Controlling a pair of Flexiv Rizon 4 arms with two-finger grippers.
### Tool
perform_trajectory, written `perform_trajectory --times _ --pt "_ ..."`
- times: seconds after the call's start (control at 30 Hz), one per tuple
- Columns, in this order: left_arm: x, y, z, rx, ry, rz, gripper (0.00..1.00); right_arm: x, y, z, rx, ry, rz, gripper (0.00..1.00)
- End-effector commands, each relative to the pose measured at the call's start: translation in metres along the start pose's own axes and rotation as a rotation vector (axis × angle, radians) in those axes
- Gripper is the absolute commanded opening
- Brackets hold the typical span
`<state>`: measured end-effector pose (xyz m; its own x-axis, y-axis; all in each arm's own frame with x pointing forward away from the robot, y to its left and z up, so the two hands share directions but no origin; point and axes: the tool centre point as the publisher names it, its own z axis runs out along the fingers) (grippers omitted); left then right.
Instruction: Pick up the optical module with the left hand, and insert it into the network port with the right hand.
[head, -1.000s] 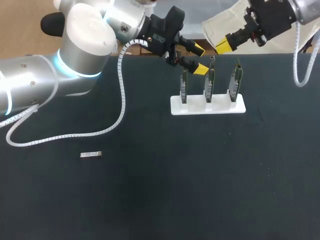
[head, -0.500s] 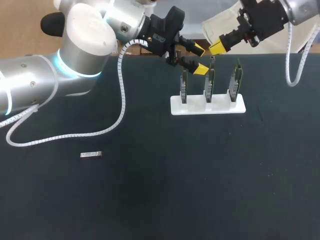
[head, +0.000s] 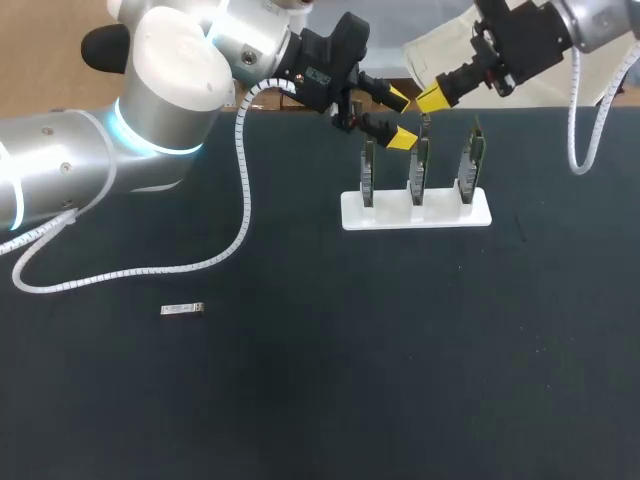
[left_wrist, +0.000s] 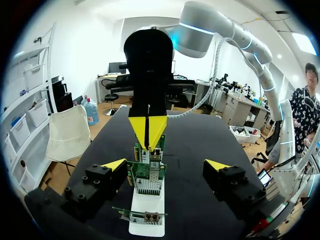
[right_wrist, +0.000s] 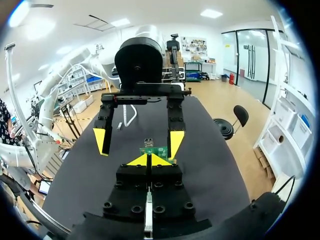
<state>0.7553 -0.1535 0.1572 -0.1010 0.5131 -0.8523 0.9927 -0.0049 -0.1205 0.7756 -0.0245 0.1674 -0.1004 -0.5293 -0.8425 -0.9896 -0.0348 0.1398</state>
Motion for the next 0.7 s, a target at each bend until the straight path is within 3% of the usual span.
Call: perform_trajectory --times 0.03,0.7 --pt "-0.001 0.001 0.000 0.002 0.005 -0.002 1.00 0.001 0.000 0.000 -0.002 0.002 0.005 0.00" --pt "-0.001 0.001 0.000 0.002 0.005 -0.002 1.00 0.018 0.002 0.009 -0.001 0.030 0.042 0.00"
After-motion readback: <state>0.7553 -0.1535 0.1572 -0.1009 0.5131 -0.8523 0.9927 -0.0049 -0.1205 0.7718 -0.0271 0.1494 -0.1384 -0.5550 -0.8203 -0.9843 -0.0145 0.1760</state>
